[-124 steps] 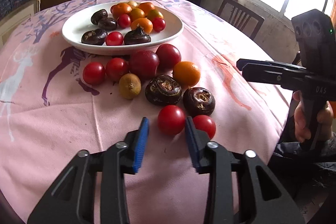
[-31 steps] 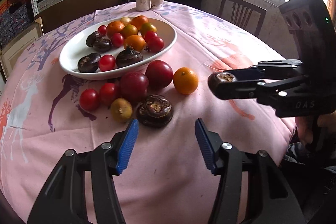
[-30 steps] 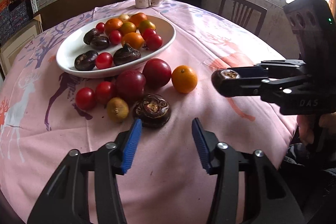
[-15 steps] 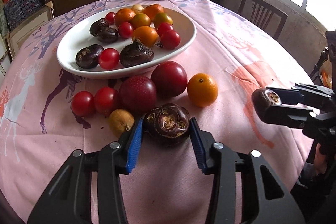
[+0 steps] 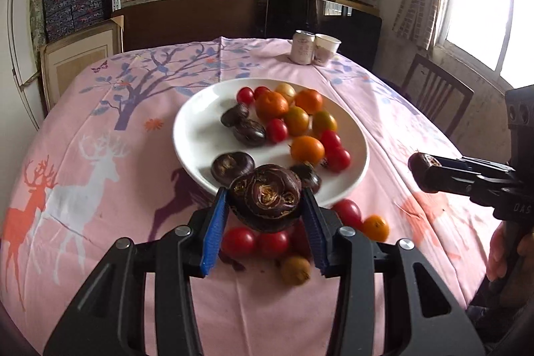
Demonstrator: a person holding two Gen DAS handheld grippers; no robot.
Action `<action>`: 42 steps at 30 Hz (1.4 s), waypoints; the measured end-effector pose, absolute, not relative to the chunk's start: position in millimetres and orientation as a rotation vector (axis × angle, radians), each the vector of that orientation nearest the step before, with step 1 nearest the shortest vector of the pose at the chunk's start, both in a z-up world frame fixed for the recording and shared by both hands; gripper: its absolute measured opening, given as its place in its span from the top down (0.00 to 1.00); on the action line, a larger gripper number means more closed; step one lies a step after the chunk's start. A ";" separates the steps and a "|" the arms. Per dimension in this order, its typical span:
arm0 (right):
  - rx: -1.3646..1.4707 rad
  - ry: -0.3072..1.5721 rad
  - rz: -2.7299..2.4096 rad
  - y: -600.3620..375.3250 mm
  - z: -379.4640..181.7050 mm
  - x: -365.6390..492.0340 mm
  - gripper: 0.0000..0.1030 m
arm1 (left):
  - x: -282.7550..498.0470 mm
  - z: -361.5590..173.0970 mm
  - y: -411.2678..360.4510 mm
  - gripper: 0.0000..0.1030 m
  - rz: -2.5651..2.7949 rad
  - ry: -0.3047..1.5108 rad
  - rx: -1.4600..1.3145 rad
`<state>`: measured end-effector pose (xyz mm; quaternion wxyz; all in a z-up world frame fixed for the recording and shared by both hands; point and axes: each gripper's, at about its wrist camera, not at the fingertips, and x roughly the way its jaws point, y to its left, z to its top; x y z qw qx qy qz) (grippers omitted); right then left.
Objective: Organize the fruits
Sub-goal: 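Place both dark brown fruits on the white plate and open both grippers, then grasp the pale yellow fruit with the left gripper while the right grasps a mandarin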
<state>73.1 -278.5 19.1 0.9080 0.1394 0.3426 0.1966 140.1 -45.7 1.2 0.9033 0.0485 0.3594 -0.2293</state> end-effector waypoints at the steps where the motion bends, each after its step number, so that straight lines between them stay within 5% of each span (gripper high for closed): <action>1: 0.290 0.710 0.397 -276.7 21.8 88.0 0.60 | 152.6 2.3 -46.5 0.58 -0.472 0.747 0.096; 10: 0.296 0.769 0.320 -256.5 11.9 186.1 0.59 | 245.2 -18.4 -60.1 0.58 -0.431 0.838 0.092; 12: 0.286 0.762 0.299 -255.1 11.7 188.8 0.50 | 245.4 -22.1 -57.0 0.55 -0.431 0.849 0.071; 15: 0.264 0.734 0.290 -254.4 14.0 175.9 0.44 | 226.9 -13.9 -50.2 0.37 -0.425 0.803 0.072; 29: 0.269 0.750 0.290 -277.1 -4.3 75.0 0.44 | 95.6 -44.4 -60.8 0.36 -0.564 0.813 0.322; 37: 0.270 0.761 0.288 -275.3 -13.0 55.7 0.44 | 105.8 -67.5 -75.1 0.76 -0.563 0.885 0.317; 42: 0.220 0.828 0.326 -263.1 -27.6 58.6 0.44 | 96.4 -58.1 -68.3 0.76 -0.572 0.854 0.283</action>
